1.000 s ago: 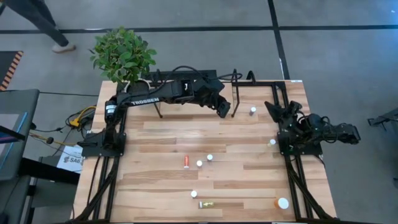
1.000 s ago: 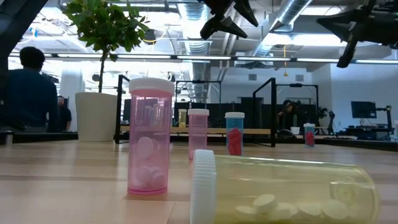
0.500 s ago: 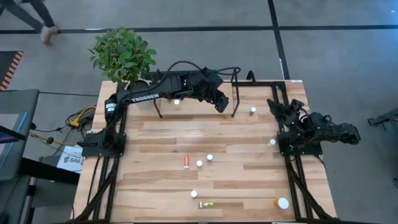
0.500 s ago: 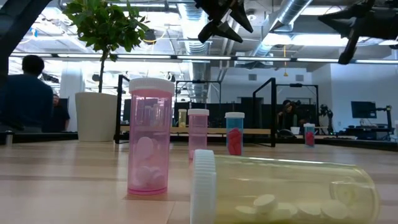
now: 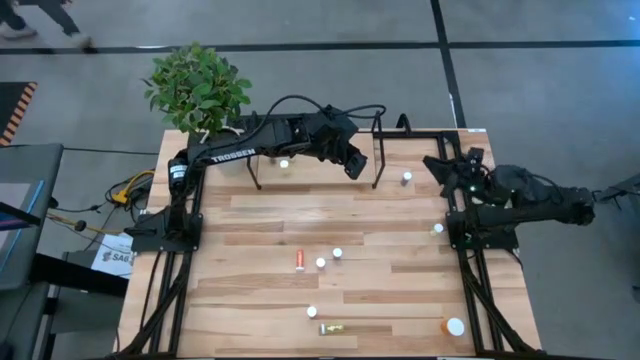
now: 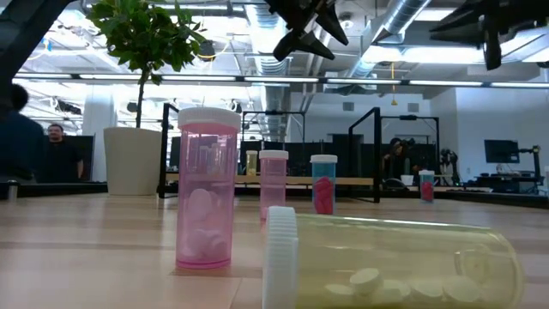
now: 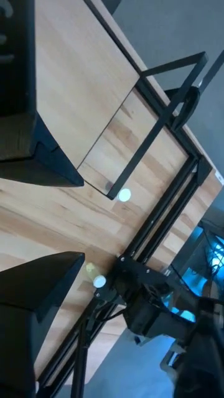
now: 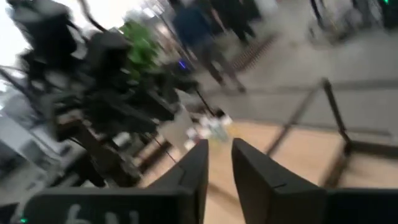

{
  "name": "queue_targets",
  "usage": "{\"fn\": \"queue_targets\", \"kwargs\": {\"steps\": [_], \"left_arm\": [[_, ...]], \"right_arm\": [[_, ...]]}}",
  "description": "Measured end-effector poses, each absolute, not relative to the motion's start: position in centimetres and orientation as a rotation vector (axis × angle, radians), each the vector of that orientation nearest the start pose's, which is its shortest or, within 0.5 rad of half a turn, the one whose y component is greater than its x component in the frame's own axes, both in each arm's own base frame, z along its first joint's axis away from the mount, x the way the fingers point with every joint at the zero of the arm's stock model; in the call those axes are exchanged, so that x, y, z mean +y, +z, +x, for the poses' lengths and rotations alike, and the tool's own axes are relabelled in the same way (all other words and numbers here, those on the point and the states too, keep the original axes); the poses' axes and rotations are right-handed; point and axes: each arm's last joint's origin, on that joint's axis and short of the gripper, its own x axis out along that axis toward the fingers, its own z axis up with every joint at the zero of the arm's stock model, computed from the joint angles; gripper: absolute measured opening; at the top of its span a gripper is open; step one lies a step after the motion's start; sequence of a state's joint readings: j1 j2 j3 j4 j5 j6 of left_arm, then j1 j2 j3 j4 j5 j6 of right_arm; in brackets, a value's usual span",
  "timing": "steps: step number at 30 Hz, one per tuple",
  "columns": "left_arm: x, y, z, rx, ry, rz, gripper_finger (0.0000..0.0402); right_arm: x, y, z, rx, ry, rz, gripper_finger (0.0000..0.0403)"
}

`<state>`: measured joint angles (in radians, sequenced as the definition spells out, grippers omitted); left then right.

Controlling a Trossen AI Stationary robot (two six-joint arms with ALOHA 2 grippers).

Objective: Pick and place medicine bottles onto shelf by color
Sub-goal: Put the blue pill bottle on the shelf

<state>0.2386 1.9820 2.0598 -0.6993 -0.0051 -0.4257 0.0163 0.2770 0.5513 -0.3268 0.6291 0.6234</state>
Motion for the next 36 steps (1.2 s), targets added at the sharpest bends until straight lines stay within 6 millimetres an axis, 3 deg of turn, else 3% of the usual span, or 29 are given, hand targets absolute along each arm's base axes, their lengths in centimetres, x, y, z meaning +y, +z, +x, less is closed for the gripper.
{"fn": "queue_targets", "kwargs": {"steps": [6,12,20,29,36], "left_arm": [[10.5,36.5,42.9,0.594,0.371,-0.484,0.0167],[10.5,36.5,42.9,0.597,0.374,-0.485,0.0167],[10.6,36.5,42.9,0.597,0.375,-0.486,0.0167],[10.5,36.3,42.7,0.627,0.363,-0.494,0.0167],[10.5,36.1,42.6,0.657,0.361,-0.476,0.0167]], "right_arm": [[-1.8,31.1,7.3,0.15,-0.756,0.728,0.014],[-2.3,31.8,8.2,0.458,-0.887,0.721,0.0166],[-4.7,30.3,10.4,0.831,-0.994,0.834,0.0185],[-9.2,29.3,12.0,0.893,-0.951,0.824,0.0202],[-12.7,27.3,13.2,1.026,-0.944,0.767,0.0196]]}}
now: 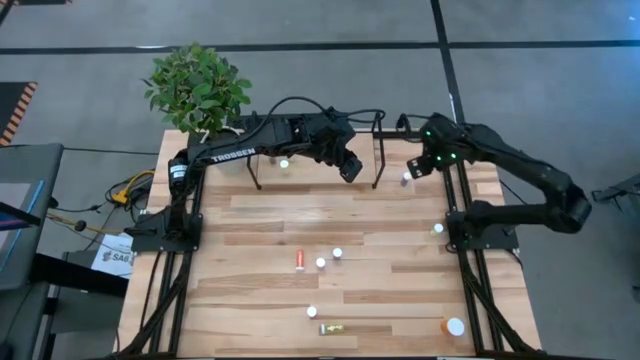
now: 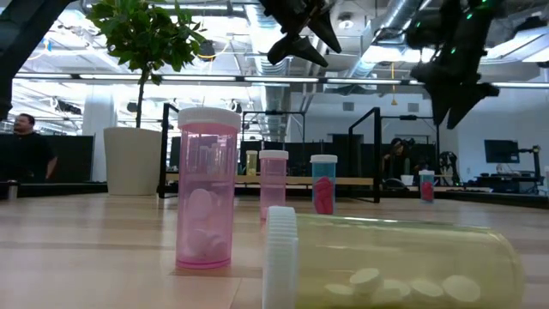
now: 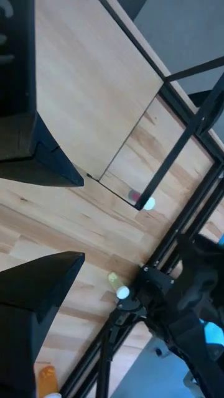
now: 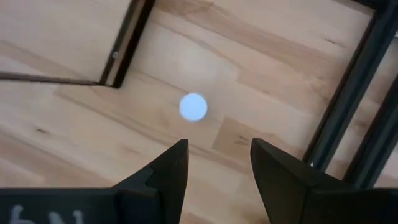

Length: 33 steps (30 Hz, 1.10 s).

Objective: Pick and place medicine bottles onto shelf by color
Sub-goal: Put the blue pill bottle on the shelf

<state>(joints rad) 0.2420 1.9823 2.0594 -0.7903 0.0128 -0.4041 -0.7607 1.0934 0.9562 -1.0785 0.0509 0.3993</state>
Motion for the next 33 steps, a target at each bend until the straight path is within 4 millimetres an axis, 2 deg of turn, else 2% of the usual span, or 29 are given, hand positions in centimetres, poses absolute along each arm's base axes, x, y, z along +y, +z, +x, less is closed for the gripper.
{"fn": "queue_targets", "kwargs": {"steps": [7,14,20,27,33], "left_arm": [[10.4,36.0,42.5,0.675,0.357,-0.458,0.0167],[10.6,36.0,42.4,0.679,0.348,-0.425,0.0167],[11.5,36.0,42.2,0.678,0.367,-0.432,0.0167],[12.5,35.8,41.7,0.699,0.395,-0.443,0.0167],[12.7,35.8,41.7,0.701,0.394,-0.432,0.0167]], "right_arm": [[-15.6,25.0,14.3,1.116,-0.947,0.773,0.0202],[-17.3,23.1,15.1,1.17,-0.897,0.806,0.0226],[-17.5,22.4,15.3,1.226,-0.845,0.761,0.0219],[-17.4,22.4,15.5,1.241,-0.701,0.689,0.0198],[-17.5,22.3,16.0,1.239,-0.636,0.638,0.0185]]}}
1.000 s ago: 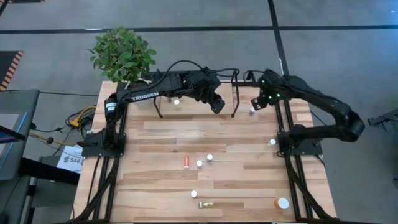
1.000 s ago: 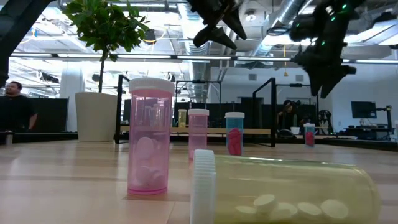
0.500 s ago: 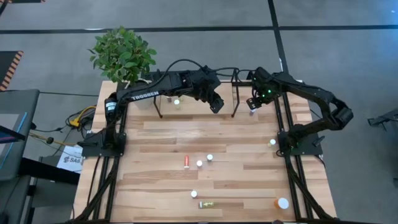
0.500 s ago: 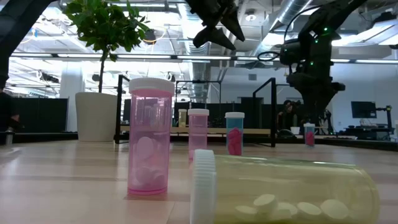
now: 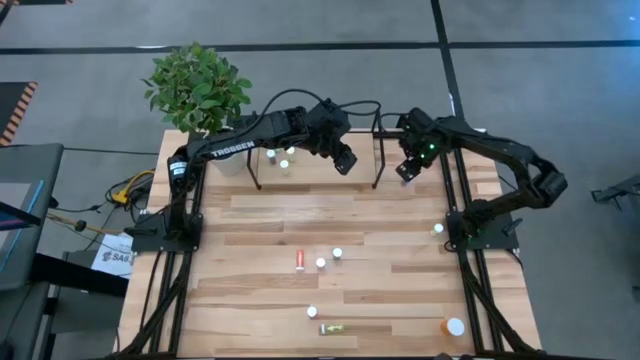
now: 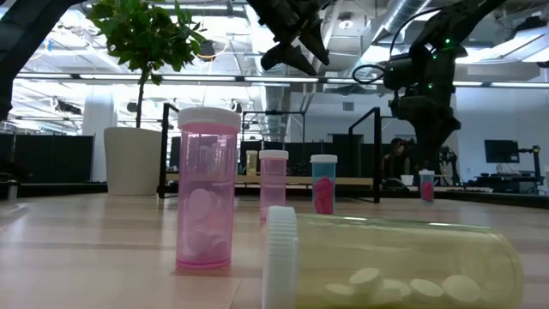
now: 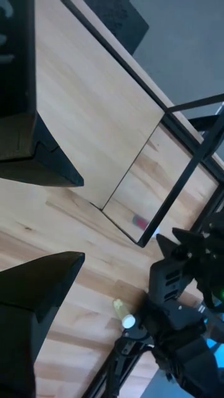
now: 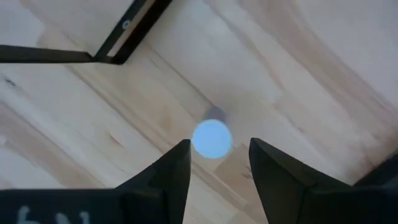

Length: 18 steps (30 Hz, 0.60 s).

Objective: Pick and place medicine bottles onto shelf by color
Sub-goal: Put the blue pill bottle on the shelf

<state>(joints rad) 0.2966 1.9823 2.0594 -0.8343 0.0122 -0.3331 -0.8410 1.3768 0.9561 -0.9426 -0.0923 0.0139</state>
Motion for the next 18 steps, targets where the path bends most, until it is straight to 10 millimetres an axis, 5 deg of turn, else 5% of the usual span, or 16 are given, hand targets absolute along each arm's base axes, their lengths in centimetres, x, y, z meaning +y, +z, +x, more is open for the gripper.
{"fn": "queue_targets", "kwargs": {"steps": [18], "left_arm": [[12.6,35.4,41.4,0.75,0.397,-0.43,0.0167]], "right_arm": [[-17.0,20.1,18.5,1.338,-0.576,0.57,0.021]]}}
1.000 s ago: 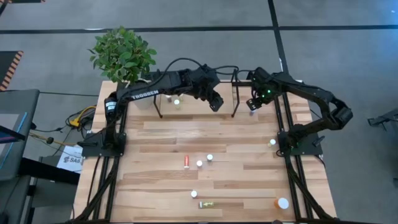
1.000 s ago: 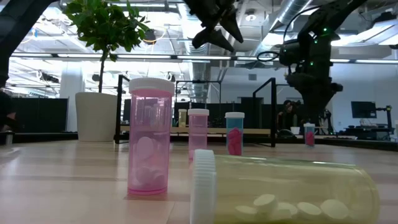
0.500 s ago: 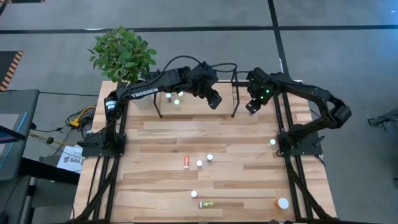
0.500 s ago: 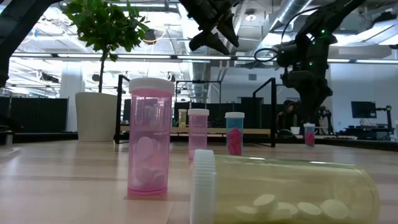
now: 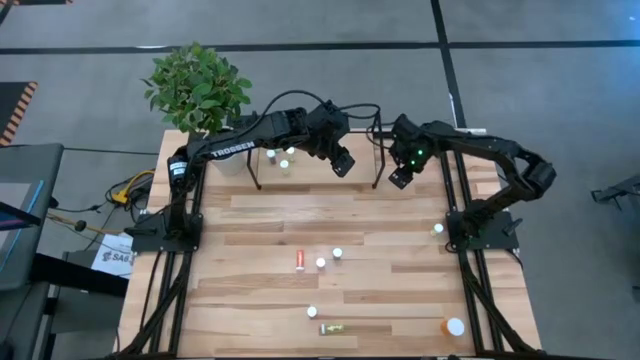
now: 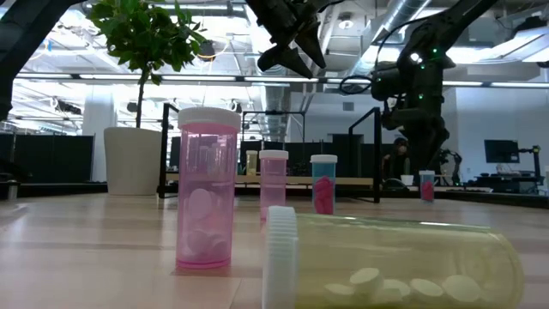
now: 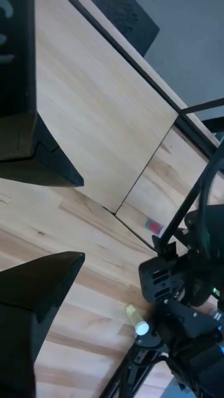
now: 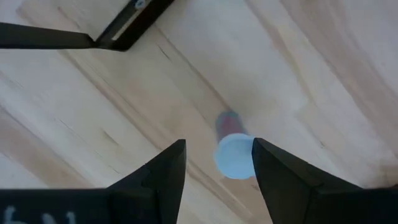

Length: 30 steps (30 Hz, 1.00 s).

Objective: Pick and place medicine bottles onto shelf by color
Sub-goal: Put the blue pill bottle on the shelf

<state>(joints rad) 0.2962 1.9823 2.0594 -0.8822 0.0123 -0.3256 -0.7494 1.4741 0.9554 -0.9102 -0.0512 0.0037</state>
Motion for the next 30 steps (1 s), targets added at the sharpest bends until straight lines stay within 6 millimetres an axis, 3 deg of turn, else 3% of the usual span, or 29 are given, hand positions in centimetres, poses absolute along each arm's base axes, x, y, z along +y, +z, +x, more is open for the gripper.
{"fn": "queue_targets", "kwargs": {"steps": [11,23,30], "left_arm": [[12.6,35.4,41.3,0.752,0.395,-0.423,0.0167],[12.6,35.4,41.3,0.754,0.395,-0.424,0.0167],[12.6,35.4,41.3,0.755,0.394,-0.423,0.0167]], "right_arm": [[-16.8,20.5,18.2,1.359,-0.652,0.521,0.0216],[-17.5,18.4,18.9,1.431,-0.639,0.542,0.0216],[-17.6,17.3,19.2,1.475,-0.626,0.555,0.0195]]}}
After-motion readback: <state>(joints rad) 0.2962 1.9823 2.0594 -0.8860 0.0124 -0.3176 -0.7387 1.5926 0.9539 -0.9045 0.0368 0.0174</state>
